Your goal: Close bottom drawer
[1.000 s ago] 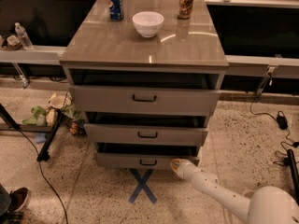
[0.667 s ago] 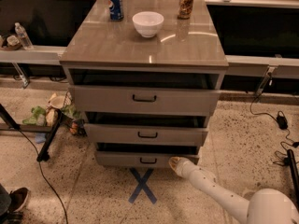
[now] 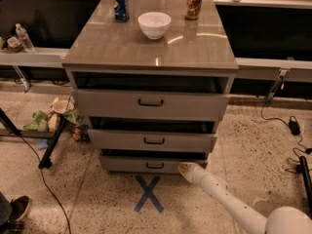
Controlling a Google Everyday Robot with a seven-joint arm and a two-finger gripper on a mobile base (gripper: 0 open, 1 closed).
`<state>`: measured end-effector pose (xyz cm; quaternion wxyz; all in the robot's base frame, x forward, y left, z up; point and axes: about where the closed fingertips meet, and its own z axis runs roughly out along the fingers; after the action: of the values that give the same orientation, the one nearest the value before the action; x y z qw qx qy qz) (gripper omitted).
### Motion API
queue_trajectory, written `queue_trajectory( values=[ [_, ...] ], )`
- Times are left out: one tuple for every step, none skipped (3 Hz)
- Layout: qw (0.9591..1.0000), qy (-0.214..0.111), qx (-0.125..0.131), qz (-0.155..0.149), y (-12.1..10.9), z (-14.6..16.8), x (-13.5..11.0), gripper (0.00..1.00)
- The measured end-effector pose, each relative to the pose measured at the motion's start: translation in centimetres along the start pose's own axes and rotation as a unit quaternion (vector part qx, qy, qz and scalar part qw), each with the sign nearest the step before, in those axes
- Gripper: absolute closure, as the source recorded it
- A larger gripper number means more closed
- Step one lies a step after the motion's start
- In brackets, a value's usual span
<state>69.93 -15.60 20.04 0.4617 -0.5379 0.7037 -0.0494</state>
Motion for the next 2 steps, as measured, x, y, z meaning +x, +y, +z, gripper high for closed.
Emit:
queue_trajectory(
  values=[
    [0.999,-0.015,-0.039,0.02,0.4,-4.2,-0.4,1.0],
    [0.9938,-0.029,-0.097,0.047,2.2,-10.1,-1.5,1.0]
  ],
)
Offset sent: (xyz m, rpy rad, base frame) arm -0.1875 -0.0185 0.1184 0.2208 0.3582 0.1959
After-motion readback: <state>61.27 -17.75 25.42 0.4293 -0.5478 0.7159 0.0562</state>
